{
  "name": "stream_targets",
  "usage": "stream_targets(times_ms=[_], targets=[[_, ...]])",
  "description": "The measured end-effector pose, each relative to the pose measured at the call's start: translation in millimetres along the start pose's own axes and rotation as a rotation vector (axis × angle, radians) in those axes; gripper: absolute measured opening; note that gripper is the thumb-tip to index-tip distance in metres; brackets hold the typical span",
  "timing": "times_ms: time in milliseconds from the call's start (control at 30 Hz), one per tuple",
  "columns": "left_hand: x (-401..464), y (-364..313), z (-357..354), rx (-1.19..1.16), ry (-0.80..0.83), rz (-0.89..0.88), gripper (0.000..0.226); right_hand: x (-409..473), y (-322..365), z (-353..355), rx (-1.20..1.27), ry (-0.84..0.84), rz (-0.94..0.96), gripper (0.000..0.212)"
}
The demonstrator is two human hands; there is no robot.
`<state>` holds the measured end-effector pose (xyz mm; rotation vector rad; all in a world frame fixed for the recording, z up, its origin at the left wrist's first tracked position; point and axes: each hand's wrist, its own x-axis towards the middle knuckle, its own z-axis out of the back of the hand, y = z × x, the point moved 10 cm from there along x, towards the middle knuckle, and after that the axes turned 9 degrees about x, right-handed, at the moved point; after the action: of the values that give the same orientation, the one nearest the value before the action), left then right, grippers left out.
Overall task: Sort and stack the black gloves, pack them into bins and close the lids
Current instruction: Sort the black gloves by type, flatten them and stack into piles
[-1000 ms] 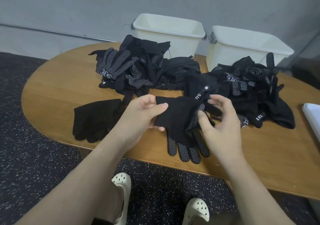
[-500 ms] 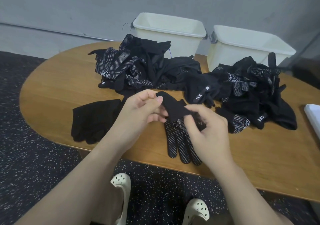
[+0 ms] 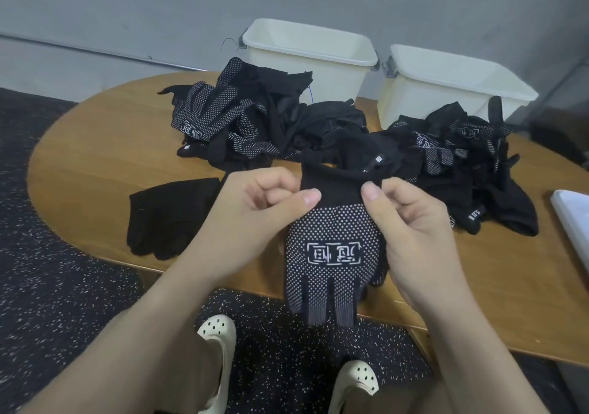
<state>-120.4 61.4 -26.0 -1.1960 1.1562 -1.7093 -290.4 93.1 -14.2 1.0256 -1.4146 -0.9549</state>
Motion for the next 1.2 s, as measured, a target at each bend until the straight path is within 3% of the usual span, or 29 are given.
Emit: stream_targets(times_ms=[100,233,433,667,833,1067,1200], targets=[[-1.5,6.4,2.6,-0.028,0.002,0.063,0.027,1.3,-16.0,2.6,-0.029,-0.005,-0.072,0.031],[2.7,33.8,11.0,0.037,-0.012,0.193,0.023,8.7,-36.2,12.2,-0.107,-0.046,-0.139,0.021],[14.5,65.5,21.9,0.279,-0.133,0.293,0.022,25.6,-67.2,25.0,-0.348,-0.05,-0.262,0.014],[28.9,72.5,19.6,0.613,-0.164,0.236,0.026,36.0,-79.0,28.7,-0.596,-0.076,-0.253,0.015],[36.2,70.6,22.0,0.731,-0.207,0.186,0.026,39.7,-75.5,31.6,-0.696,-0.116,-0.193,0.022],[41.6,72.5,19.3,0.805,-0.193,0.208,0.016,42.9,-77.6,33.7,-0.87,-0.11,-0.142,0.016],[41.0,63.1,7.7,0.919,-0.124,0.117,0.033,41.6,-77.3,36.1,-0.922,-0.127,-0.123,0.01]])
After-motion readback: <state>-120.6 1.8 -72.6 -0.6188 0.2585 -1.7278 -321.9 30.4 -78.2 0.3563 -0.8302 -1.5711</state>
